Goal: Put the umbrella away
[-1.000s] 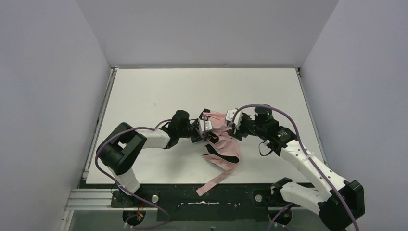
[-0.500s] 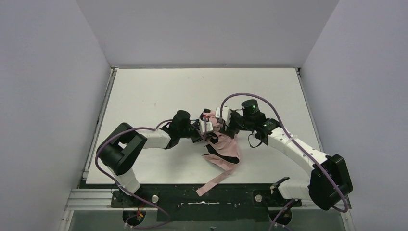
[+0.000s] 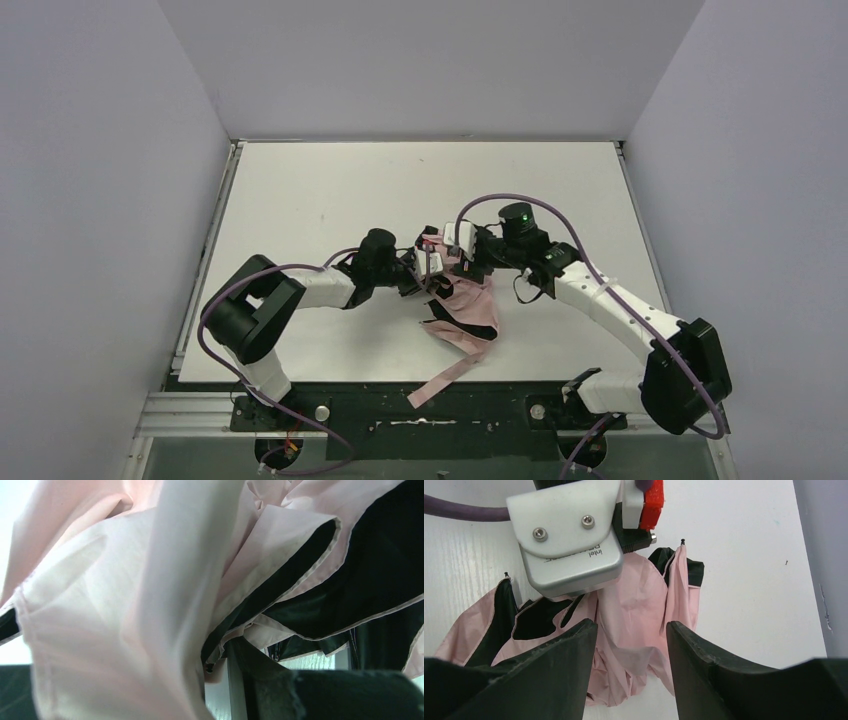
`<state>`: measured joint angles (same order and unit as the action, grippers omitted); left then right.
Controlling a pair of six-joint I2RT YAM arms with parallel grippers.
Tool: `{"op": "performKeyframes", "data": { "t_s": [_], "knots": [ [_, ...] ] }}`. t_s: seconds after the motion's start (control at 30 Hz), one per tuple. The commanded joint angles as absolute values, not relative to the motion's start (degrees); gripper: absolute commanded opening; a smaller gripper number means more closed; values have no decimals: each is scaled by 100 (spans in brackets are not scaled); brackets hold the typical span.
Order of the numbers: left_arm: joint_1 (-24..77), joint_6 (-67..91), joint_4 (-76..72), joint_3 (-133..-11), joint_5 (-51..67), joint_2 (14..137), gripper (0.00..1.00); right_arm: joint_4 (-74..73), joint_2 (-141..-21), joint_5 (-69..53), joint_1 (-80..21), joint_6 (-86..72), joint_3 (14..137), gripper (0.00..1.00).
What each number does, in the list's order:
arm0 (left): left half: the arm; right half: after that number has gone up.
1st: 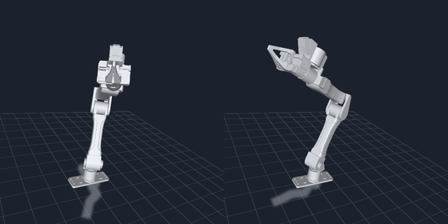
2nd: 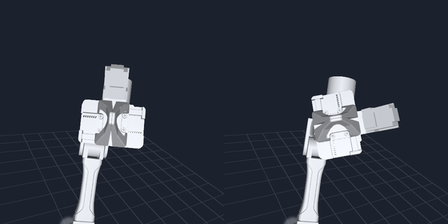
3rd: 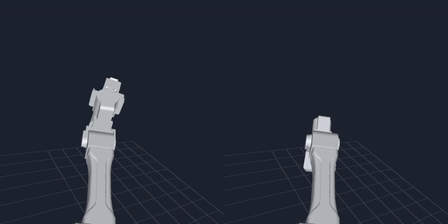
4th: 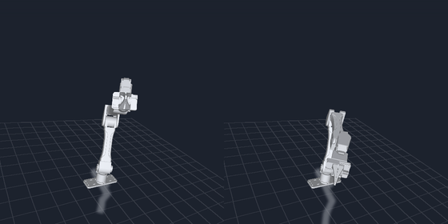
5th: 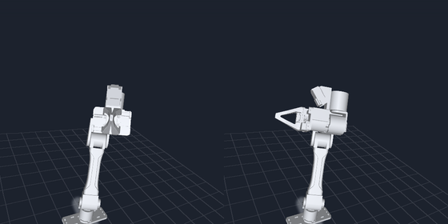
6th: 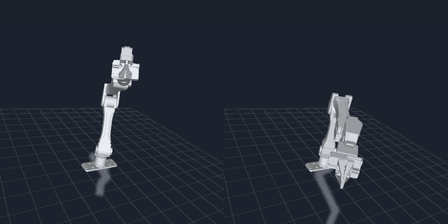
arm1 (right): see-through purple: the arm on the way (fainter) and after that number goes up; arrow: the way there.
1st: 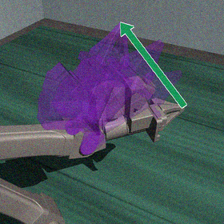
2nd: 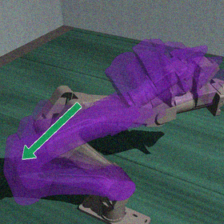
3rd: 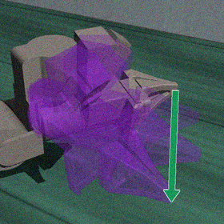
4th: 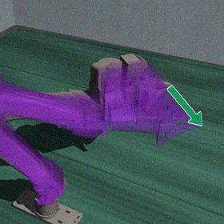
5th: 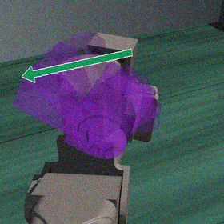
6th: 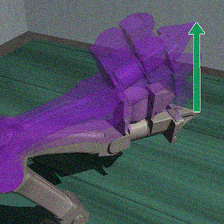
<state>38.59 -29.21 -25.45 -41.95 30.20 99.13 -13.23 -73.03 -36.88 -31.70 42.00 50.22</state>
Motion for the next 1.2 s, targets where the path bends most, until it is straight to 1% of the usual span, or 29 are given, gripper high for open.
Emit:
{"op": "performKeyframes", "data": {
  "t_s": [0.0,0.13,0.33,0.43,0.53,0.83,1.17],
  "knots": [
    [3918,-3006,-2014,-4243,2962,10072,0,-1113,-7491,-3789,-3245,4355,5336,53],
    [3920,-3006,-2010,-4245,2960,10069,0,-1194,-7703,-3695,-3260,4374,5414,49],
    [3920,-3015,-1982,-4250,2953,10068,0,-1368,-7755,-3484,-3252,4248,5373,37],
    [3920,-3031,-1985,-4254,2961,10065,0,-1252,-7681,-3203,-3201,4054,5291,22],
    [3920,-3037,-1982,-4254,2987,10064,0,-1225,-7558,-3023,-3127,3961,5214,11],
    [3920,-3028,-1981,-4236,2933,10042,0,-2234,-7044,-2571,-2853,4621,5118,9],
    [3894,-2938,-2010,-4264,2872,10062,0,-3785,-6539,-3215,-3118,4825,5025,11]
  ]
}}
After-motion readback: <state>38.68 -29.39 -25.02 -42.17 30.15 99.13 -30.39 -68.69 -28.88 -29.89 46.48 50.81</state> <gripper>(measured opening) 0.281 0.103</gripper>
